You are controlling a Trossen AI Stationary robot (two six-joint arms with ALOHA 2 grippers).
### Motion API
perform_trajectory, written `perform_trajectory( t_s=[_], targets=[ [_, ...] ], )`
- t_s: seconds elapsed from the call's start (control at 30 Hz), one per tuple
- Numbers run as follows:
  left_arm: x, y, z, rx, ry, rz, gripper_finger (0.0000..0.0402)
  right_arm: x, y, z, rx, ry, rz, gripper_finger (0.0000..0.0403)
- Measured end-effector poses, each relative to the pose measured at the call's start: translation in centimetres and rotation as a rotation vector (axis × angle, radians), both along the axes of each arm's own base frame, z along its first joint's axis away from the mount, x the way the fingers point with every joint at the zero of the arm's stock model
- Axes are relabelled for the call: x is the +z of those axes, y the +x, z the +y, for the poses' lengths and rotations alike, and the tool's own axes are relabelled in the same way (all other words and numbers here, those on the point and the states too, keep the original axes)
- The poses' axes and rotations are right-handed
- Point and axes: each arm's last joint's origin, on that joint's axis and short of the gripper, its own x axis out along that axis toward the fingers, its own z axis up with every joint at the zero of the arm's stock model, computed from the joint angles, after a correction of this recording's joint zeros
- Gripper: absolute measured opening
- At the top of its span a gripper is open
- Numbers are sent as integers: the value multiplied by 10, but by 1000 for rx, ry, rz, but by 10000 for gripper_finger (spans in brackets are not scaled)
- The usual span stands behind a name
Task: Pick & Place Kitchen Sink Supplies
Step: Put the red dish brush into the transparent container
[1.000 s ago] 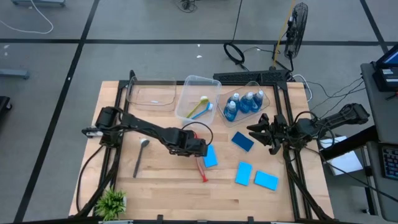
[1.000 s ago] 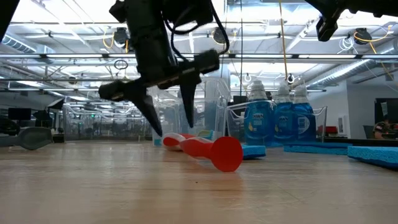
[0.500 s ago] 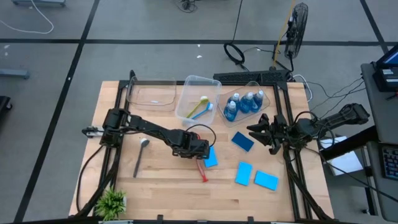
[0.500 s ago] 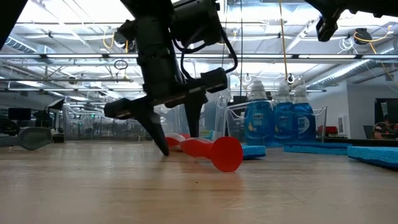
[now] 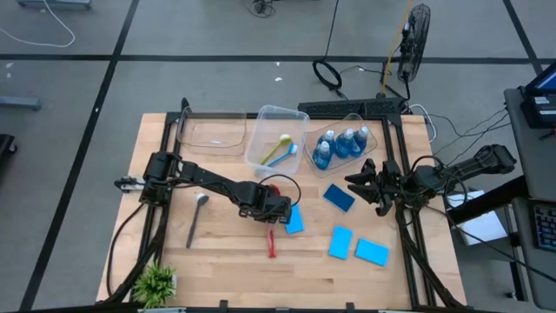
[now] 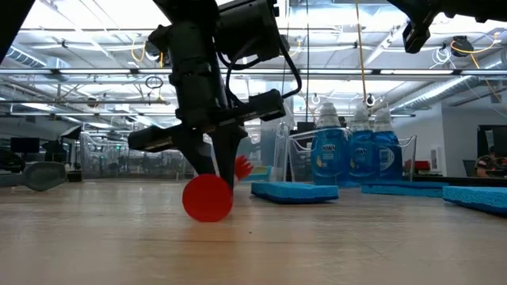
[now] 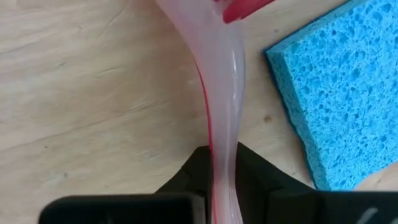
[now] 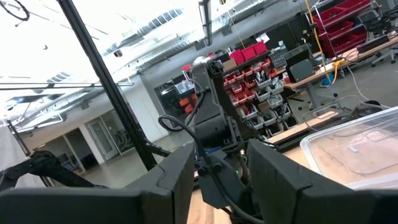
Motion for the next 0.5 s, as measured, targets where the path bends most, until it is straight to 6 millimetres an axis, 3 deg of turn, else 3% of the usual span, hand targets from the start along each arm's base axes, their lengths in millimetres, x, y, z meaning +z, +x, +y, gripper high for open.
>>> perform_trajectory(
  t_s=[0.33,0.5],
  targets=[
    [4,-5,-7,-16,7,14,43,0,0,0,1,0,0,134],
    [16,-14,-11,-32,24,39,43,0,0,0,3,-1,1,134]
  ],
)
